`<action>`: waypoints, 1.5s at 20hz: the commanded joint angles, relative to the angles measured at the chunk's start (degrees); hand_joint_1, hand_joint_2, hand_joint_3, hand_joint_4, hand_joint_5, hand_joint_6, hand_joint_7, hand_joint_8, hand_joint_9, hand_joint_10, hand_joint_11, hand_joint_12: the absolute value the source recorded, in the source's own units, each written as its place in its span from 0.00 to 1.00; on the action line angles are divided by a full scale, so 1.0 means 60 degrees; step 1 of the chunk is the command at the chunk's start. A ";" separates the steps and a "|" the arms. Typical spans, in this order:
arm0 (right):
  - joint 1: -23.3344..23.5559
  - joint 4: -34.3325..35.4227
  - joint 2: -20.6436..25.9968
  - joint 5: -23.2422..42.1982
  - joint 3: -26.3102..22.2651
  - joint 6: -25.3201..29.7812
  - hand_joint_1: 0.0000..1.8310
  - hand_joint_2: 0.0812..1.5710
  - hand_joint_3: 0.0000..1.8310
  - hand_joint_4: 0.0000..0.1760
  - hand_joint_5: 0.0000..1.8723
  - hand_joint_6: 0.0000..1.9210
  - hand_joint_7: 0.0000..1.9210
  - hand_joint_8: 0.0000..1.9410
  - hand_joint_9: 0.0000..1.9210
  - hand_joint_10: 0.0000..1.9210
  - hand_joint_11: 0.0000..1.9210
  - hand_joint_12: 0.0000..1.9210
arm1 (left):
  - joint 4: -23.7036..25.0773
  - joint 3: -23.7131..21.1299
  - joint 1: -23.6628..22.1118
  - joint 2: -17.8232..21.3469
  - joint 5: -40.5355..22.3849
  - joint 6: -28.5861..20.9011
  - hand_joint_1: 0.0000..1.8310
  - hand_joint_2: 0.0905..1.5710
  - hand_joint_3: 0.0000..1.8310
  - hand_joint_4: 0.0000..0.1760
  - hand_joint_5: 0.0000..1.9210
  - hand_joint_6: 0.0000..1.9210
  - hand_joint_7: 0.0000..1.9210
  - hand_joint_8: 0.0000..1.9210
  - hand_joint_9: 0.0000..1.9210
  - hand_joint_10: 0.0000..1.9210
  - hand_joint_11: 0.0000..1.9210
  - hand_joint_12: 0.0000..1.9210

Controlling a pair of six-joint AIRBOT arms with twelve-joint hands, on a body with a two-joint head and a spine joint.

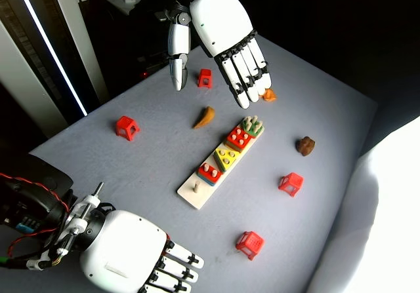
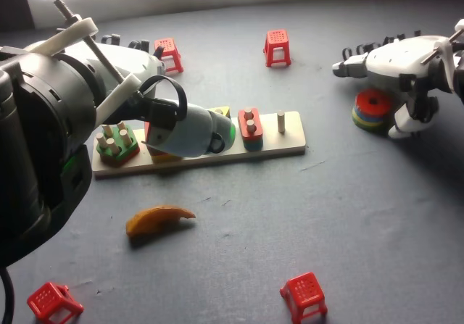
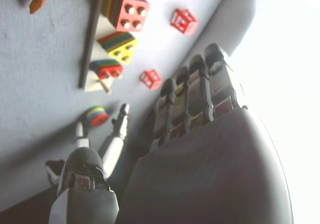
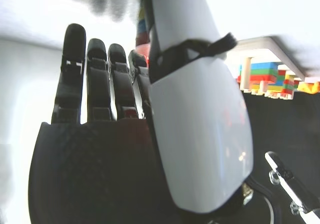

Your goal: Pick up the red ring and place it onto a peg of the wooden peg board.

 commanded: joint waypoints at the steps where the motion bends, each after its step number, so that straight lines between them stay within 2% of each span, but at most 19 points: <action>1: 0.0005 -0.0194 -0.0006 0.0384 0.0043 0.0039 0.80 0.57 0.00 0.00 0.08 0.00 0.09 0.01 0.11 0.02 0.00 0.63 | 0.0804 -0.0029 -0.0050 -0.0011 0.0047 0.0041 0.00 0.68 0.00 0.00 0.04 0.00 0.03 0.00 0.02 0.00 0.00 0.05; 4: 0.0007 0.0000 -0.0046 0.0229 0.0043 0.0093 0.76 0.59 0.00 0.00 0.11 0.01 0.11 0.01 0.13 0.03 0.00 0.62 | 0.0804 -0.0029 -0.0050 -0.0011 0.0047 0.0041 0.00 0.69 0.00 0.00 0.03 0.00 0.02 0.00 0.01 0.00 0.00 0.04; 8: 0.0010 0.0034 -0.0075 0.0158 0.0045 0.0087 0.78 0.59 0.00 0.00 0.13 0.02 0.14 0.02 0.15 0.03 0.00 0.62 | 0.0806 -0.0027 -0.0049 -0.0011 0.0047 0.0041 0.00 0.68 0.00 0.00 0.03 0.00 0.03 0.00 0.02 0.00 0.01 0.05; 11: 0.0018 0.0034 -0.0100 -0.0100 0.0042 0.0089 0.74 0.59 0.00 0.00 0.19 0.03 0.20 0.02 0.20 0.05 0.00 0.67 | 0.0807 -0.0028 -0.0048 -0.0011 0.0047 0.0041 0.00 0.69 0.00 0.00 0.03 0.00 0.02 0.00 0.02 0.00 0.00 0.05; 12: 0.0017 0.0034 -0.0111 -0.0122 0.0042 0.0089 0.71 0.64 0.01 0.00 0.35 0.07 0.38 0.06 0.34 0.11 0.13 0.72 | 0.0807 -0.0027 -0.0048 -0.0011 0.0048 0.0041 0.00 0.69 0.00 0.00 0.03 0.00 0.02 0.00 0.02 0.00 0.00 0.05; 13: 0.0018 0.0034 -0.0113 -0.0158 0.0042 0.0090 0.74 0.68 0.00 0.00 0.44 0.47 0.52 0.35 0.44 0.52 0.32 0.73 | 0.0806 -0.0027 -0.0048 -0.0011 0.0048 0.0041 0.00 0.69 0.00 0.00 0.03 0.00 0.02 0.00 0.02 0.00 0.01 0.05; 14: 0.0022 0.0034 -0.0113 -0.0206 0.0042 0.0090 0.75 0.67 0.00 0.00 0.52 0.48 0.56 0.38 0.49 0.57 0.43 0.71 | 0.0805 -0.0027 -0.0048 -0.0011 0.0048 0.0041 0.00 0.69 0.00 0.00 0.03 0.00 0.02 0.00 0.01 0.00 0.00 0.06; 16: 0.0016 0.0034 -0.0112 -0.0245 0.0042 0.0087 0.76 0.66 0.00 0.00 0.53 0.48 0.58 0.36 0.54 0.55 0.48 0.67 | 0.0804 -0.0023 -0.0048 -0.0011 0.0048 0.0041 0.00 0.69 0.00 0.00 0.04 0.00 0.02 0.00 0.02 0.00 0.00 0.07; 19: 0.0006 0.0034 -0.0109 -0.0284 0.0040 0.0049 0.76 0.67 0.00 0.00 0.53 0.49 0.56 0.40 0.53 0.57 0.46 0.69 | 0.0804 -0.0017 -0.0049 -0.0011 0.0048 0.0041 0.00 0.69 0.00 0.00 0.04 0.00 0.03 0.00 0.02 0.00 0.00 0.08; 21: 0.0010 0.0033 -0.0102 -0.0300 0.0038 -0.0027 0.76 0.66 0.00 0.00 0.53 0.48 0.57 0.38 0.54 0.55 0.46 0.69 | 0.0804 -0.0017 -0.0049 -0.0011 0.0048 0.0040 0.00 0.69 0.00 0.00 0.04 0.00 0.03 0.00 0.02 0.00 0.00 0.08; 24: 0.0073 0.0033 -0.0018 -0.0300 -0.0072 -0.0190 0.75 0.67 0.00 0.00 0.52 0.52 0.54 0.42 0.52 0.58 0.44 0.69 | 0.0805 -0.0014 -0.0050 -0.0010 0.0048 0.0025 0.00 0.69 0.00 0.00 0.05 0.00 0.04 0.00 0.03 0.00 0.00 0.11; 26: 0.0178 0.0033 0.0050 -0.0299 -0.0172 -0.0296 0.76 0.67 0.00 0.00 0.53 0.49 0.56 0.38 0.53 0.56 0.45 0.68 | 0.0805 -0.0014 -0.0050 -0.0010 0.0048 0.0024 0.00 0.69 0.00 0.00 0.05 0.00 0.04 0.00 0.03 0.00 0.00 0.10; 29: 0.0331 0.0033 0.0146 -0.0299 -0.0341 -0.0382 0.75 0.68 0.00 0.00 0.51 0.53 0.54 0.41 0.52 0.57 0.44 0.69 | 0.0806 -0.0014 -0.0050 -0.0009 0.0048 0.0019 0.00 0.68 0.00 0.00 0.04 0.00 0.03 0.00 0.02 0.00 0.00 0.07; 30: 0.0367 0.0033 0.0179 -0.0296 -0.0416 -0.0463 0.76 0.66 0.00 0.00 0.53 0.50 0.57 0.37 0.54 0.55 0.47 0.67 | 0.0806 -0.0014 -0.0050 -0.0009 0.0048 0.0019 0.00 0.68 0.00 0.00 0.04 0.00 0.03 0.00 0.02 0.00 0.00 0.06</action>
